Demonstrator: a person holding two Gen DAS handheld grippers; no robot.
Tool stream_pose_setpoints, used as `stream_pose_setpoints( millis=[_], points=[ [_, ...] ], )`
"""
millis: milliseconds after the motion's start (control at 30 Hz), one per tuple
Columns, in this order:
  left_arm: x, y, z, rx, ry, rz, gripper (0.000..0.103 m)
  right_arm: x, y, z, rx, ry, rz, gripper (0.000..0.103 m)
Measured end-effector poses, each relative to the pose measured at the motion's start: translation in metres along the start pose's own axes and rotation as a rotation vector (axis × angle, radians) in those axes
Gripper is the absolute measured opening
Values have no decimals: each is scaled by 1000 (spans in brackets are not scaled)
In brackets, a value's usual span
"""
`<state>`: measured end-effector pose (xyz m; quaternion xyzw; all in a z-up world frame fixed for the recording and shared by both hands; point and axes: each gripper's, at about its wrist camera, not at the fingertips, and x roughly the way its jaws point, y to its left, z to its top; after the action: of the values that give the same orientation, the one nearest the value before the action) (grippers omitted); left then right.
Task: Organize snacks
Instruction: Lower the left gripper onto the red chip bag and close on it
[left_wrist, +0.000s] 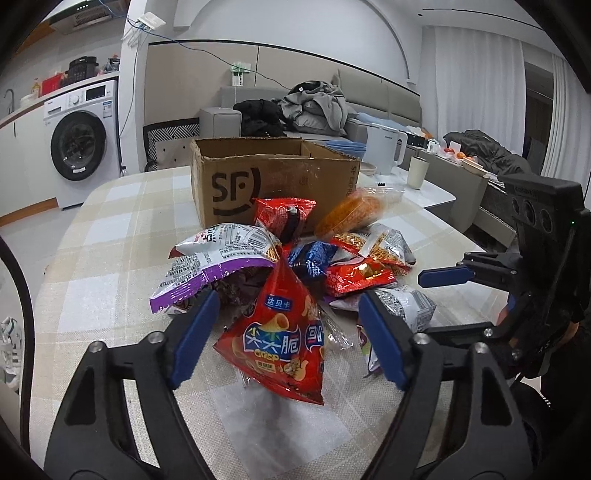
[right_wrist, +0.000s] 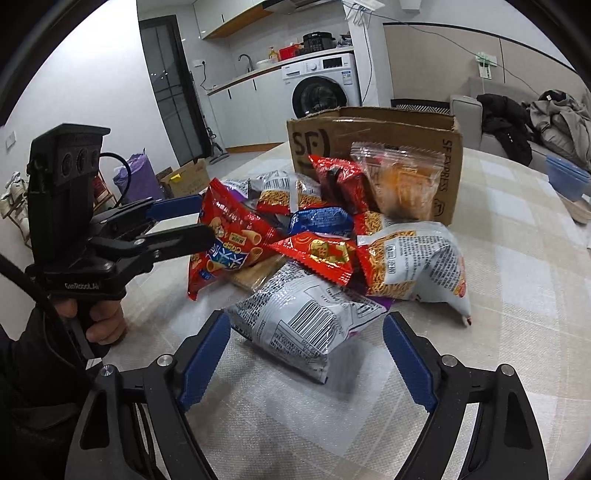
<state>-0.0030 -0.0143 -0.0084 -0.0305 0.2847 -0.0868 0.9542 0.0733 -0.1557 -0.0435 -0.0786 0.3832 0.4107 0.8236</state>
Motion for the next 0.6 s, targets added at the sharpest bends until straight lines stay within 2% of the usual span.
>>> stream_pose_setpoints(
  millis=[100,233,300,367,467,600],
  points=[
    [7,2,0,-6,24,-1,73,6,0,0,19,15,12,87],
    [16,2,-1,-2,70,5,63,13,0,4,48,30,16,87],
    [19,2,-1,-2,82,9,56,15,-1,6,68,36,21,87],
    [22,2,-1,-3,96,16,40,18,-3,10,89,41,26,87],
    [23,1,-1,2,96,11,33,22,-6,14,134,44,35,87],
    [22,-3,-1,20,87,-1,29,27,-8,20,157,63,23,87]
  ],
)
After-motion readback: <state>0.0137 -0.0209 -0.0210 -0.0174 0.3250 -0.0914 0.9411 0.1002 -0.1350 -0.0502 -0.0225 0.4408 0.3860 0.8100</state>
